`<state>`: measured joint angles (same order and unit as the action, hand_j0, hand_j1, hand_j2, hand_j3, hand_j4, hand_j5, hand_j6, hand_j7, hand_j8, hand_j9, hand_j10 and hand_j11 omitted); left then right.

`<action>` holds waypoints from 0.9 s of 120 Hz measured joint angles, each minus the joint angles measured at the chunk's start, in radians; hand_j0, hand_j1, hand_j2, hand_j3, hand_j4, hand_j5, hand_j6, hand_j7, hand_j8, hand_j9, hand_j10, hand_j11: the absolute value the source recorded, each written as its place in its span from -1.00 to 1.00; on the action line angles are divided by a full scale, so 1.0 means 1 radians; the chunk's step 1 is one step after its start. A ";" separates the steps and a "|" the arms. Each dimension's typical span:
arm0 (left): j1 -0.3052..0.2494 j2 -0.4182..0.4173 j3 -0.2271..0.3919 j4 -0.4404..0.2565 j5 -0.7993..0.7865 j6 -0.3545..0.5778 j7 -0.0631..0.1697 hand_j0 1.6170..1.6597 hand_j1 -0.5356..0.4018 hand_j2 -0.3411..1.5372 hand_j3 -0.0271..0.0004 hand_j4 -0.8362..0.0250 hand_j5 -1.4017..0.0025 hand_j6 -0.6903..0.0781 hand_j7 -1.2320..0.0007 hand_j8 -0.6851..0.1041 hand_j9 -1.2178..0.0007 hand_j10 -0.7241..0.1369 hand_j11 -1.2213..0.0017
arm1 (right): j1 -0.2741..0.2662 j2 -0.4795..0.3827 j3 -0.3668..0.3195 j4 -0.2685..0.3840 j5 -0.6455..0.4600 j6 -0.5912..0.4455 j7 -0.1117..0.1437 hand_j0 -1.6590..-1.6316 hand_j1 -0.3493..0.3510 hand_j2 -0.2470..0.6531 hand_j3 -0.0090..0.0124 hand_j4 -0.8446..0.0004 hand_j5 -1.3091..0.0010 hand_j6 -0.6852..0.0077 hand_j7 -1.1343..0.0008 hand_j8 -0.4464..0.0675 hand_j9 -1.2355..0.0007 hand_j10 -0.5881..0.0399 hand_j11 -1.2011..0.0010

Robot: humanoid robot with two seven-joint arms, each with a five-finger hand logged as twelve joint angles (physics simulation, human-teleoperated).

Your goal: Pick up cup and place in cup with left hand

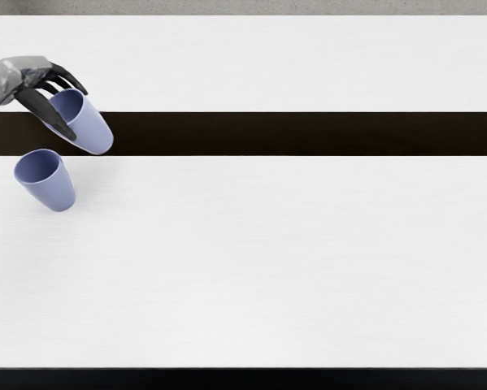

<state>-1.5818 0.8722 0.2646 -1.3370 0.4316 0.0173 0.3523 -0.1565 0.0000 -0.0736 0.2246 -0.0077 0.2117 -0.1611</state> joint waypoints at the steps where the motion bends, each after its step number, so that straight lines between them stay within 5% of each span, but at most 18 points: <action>1: -0.001 0.002 0.000 -0.003 0.001 0.000 0.000 0.82 -0.15 -0.36 0.97 -0.19 -0.06 0.02 -0.15 -0.02 -0.19 -0.35 -0.18 | 0.000 0.000 0.000 0.000 0.000 0.000 0.000 -0.93 -0.95 -0.46 -0.16 0.96 0.97 0.94 0.96 0.68 0.97 0.83 0.97; 16: -0.042 0.049 0.000 -0.056 0.000 -0.018 0.001 0.86 -0.20 -0.31 0.97 -0.17 -0.04 0.03 -0.14 0.03 -0.18 -0.34 -0.17 | 0.000 0.000 0.000 0.000 0.000 0.000 0.000 -0.93 -0.95 -0.46 -0.16 0.96 0.97 0.94 0.96 0.68 0.97 0.83 0.97; 36: -0.084 0.095 -0.003 -0.087 -0.002 -0.076 0.035 0.86 -0.22 -0.31 0.97 -0.13 -0.04 0.06 -0.15 0.07 -0.18 -0.31 -0.16 | 0.000 0.000 0.000 0.000 0.000 0.000 0.000 -0.93 -0.95 -0.46 -0.16 0.96 0.97 0.94 0.96 0.68 0.97 0.83 0.97; 71: -0.119 0.172 -0.050 -0.099 -0.007 -0.206 0.085 0.86 -0.22 -0.35 0.97 -0.13 -0.04 0.05 -0.12 0.04 -0.15 -0.30 -0.15 | 0.000 0.000 0.000 0.000 0.000 0.000 0.000 -0.93 -0.95 -0.46 -0.16 0.96 0.97 0.94 0.96 0.68 0.97 0.83 0.97; 108: -0.128 0.244 -0.094 -0.125 -0.011 -0.291 0.113 0.84 -0.22 -0.38 0.97 -0.11 -0.04 0.05 -0.13 0.08 -0.15 -0.29 -0.15 | 0.000 0.000 0.000 0.000 0.000 0.000 0.000 -0.93 -0.95 -0.46 -0.16 0.96 0.97 0.94 0.96 0.68 0.97 0.83 0.97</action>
<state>-1.7100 1.1167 0.1705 -1.4619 0.4201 -0.2737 0.4653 -0.1566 0.0000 -0.0737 0.2245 -0.0077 0.2117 -0.1611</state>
